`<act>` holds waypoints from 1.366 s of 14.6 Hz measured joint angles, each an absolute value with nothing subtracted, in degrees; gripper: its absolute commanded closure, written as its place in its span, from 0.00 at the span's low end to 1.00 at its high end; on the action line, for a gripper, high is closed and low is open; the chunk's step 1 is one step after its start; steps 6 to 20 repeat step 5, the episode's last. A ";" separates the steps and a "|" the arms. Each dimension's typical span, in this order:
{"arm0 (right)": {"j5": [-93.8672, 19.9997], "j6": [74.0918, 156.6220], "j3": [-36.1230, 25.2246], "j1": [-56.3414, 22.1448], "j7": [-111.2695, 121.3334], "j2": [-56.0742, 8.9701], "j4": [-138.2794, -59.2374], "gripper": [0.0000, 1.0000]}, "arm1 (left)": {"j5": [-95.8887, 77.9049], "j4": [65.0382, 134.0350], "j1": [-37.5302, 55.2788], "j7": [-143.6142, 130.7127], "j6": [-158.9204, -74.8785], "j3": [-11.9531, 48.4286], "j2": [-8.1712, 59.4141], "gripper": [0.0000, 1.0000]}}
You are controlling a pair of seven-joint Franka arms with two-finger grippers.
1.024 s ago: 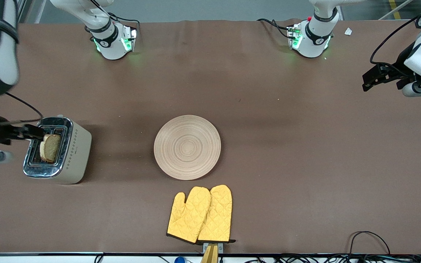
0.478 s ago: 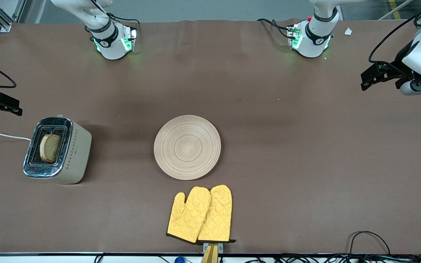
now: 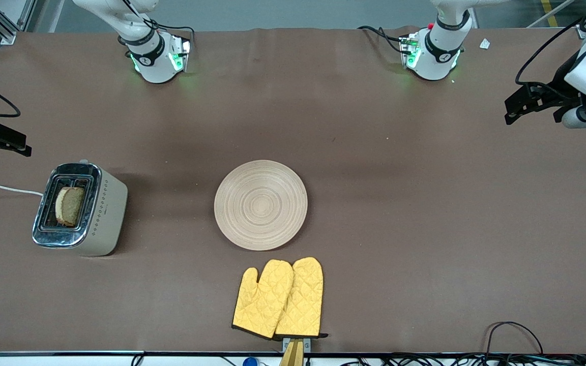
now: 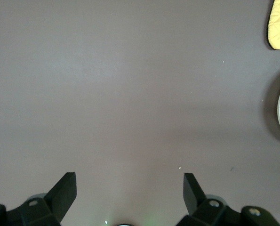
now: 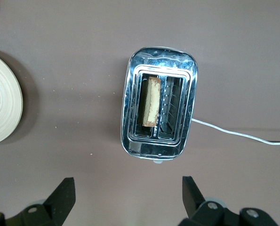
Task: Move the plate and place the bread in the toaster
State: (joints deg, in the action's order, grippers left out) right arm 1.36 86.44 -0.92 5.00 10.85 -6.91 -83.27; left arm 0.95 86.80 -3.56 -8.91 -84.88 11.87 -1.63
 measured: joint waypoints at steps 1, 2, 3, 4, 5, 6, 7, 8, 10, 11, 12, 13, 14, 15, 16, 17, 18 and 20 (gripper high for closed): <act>1.34 86.39 -1.23 4.80 10.85 -6.83 -83.26 0.00 | 0.95 86.73 -3.56 -8.90 -84.84 11.87 -1.63 0.00; 1.32 86.39 -1.38 4.68 10.85 -6.71 -83.24 0.00 | 0.95 86.73 -3.56 -8.79 -84.74 11.87 -1.62 0.00; 1.30 86.39 -1.41 4.64 10.85 -6.54 -83.16 0.00 | 0.95 86.73 -3.56 -8.50 -84.57 11.87 -1.62 0.00; 1.27 86.39 -1.41 4.58 10.85 -6.35 -83.03 0.00 | 0.95 86.73 -3.59 -7.97 -84.45 11.86 -1.62 0.00; 1.23 86.39 -1.41 4.47 10.85 -6.17 -82.92 0.00 | 0.95 86.73 -3.64 -7.19 -84.40 11.84 -1.62 0.00; 1.23 86.39 -1.41 4.47 10.85 -6.17 -82.92 0.00 | 0.95 86.73 -3.64 -7.19 -84.40 11.84 -1.62 0.00; 1.23 86.39 -1.41 4.47 10.85 -6.17 -82.92 0.00 | 0.95 86.73 -3.64 -7.19 -84.40 11.84 -1.62 0.00; 1.23 86.39 -1.41 4.47 10.85 -6.17 -82.92 0.00 | 0.95 86.73 -3.64 -7.19 -84.40 11.84 -1.62 0.00; 1.23 86.39 -1.41 4.47 10.85 -6.17 -82.92 0.00 | 0.95 86.73 -3.64 -7.19 -84.40 11.84 -1.62 0.00; 1.23 86.39 -1.41 4.47 10.85 -6.17 -82.92 0.00 | 0.95 86.73 -3.64 -7.19 -84.40 11.84 -1.62 0.00; 1.23 86.39 -1.41 4.47 10.85 -6.17 -82.92 0.00 | 0.95 86.73 -3.64 -7.19 -84.40 11.84 -1.62 0.00; 1.23 86.39 -1.41 4.47 10.85 -6.17 -82.92 0.00 | 0.95 86.73 -3.64 -7.19 -84.40 11.84 -1.62 0.00; 1.23 86.39 -1.41 4.47 10.85 -6.17 -82.92 0.00 | 0.95 86.73 -3.64 -7.19 -84.40 11.84 -1.62 0.00; 1.23 86.39 -1.41 4.47 10.85 -6.17 -82.92 0.00 | 0.95 86.73 -3.64 -7.19 -84.40 11.84 -1.62 0.00; 1.23 86.39 -1.41 4.47 10.85 -6.17 -82.92 0.00 | 0.95 86.73 -3.64 -7.19 -84.40 11.84 -1.62 0.00; 1.23 86.39 -1.41 4.47 10.85 -6.17 -82.92 0.00 | 0.95 86.73 -3.64 -7.19 -84.40 11.84 -1.62 0.00; 1.23 86.39 -1.41 4.47 10.85 -6.17 -82.92 0.00 | 0.95 86.73 -3.64 -7.19 -84.40 11.84 -1.62 0.00; 1.23 86.39 -1.41 4.47 10.85 -6.17 -82.92 0.00 | 0.95 86.73 -3.64 -7.19 -84.40 11.84 -1.62 0.00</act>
